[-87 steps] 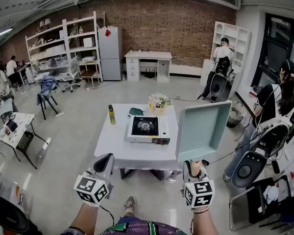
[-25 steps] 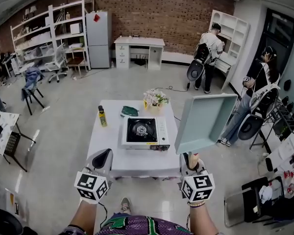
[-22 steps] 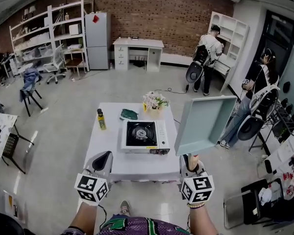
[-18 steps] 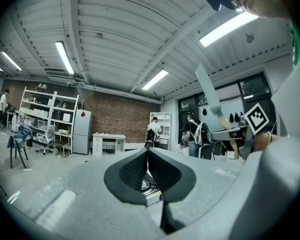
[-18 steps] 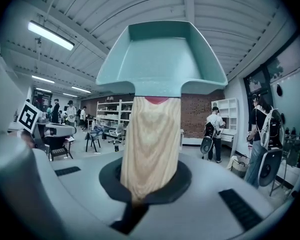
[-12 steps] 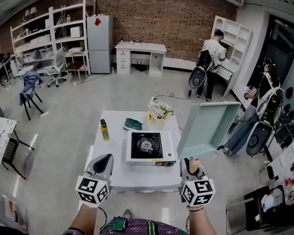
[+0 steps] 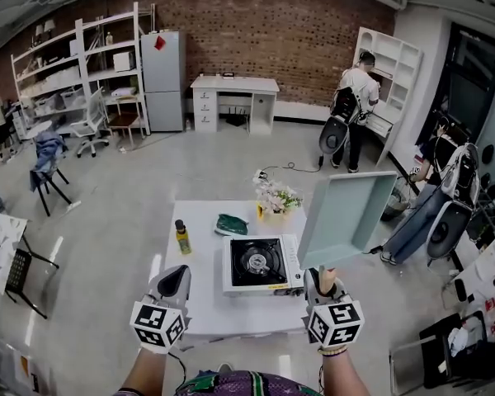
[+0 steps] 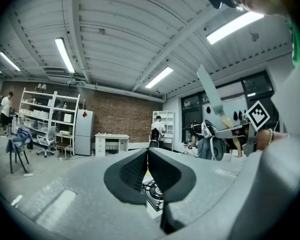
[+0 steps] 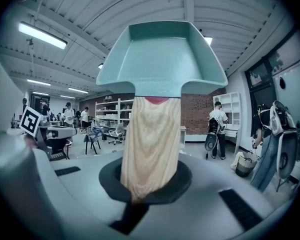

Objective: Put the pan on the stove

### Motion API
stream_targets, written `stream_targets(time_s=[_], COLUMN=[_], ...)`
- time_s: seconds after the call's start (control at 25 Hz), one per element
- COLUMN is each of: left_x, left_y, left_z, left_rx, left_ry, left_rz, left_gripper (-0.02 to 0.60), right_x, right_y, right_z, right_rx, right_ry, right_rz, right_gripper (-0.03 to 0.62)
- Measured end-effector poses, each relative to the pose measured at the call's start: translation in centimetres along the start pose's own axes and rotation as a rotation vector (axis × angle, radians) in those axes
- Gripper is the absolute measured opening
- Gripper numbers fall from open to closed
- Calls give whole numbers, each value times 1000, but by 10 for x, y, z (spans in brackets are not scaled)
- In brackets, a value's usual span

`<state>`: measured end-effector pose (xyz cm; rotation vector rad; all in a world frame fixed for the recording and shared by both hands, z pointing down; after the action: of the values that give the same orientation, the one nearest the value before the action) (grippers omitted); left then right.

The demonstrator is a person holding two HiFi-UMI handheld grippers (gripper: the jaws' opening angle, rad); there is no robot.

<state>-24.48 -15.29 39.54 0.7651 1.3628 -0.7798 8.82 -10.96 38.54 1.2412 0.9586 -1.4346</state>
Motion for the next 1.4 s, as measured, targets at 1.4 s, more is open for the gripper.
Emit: stream_targets(time_s=[1.4], left_x=[-10], left_y=[-28], left_z=[56], left_rx=[91], left_ry=[8], left_rz=[-34], left_gripper=[18], right_x=[9], right_y=[27], right_z=[114], right_rx=[130], right_ry=[-56], right_rz=[-58], right_gripper=[3])
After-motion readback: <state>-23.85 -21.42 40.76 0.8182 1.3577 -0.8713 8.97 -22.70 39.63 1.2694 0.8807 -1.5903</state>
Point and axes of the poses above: the fingertips, and each gripper's own axes: z forward along the fingers, y to its right, x out of its top, the point moved 7 cm from there along -z, backward along the fingers, and after that the axes turned 2 degrees about z, right-handed, at the moved point
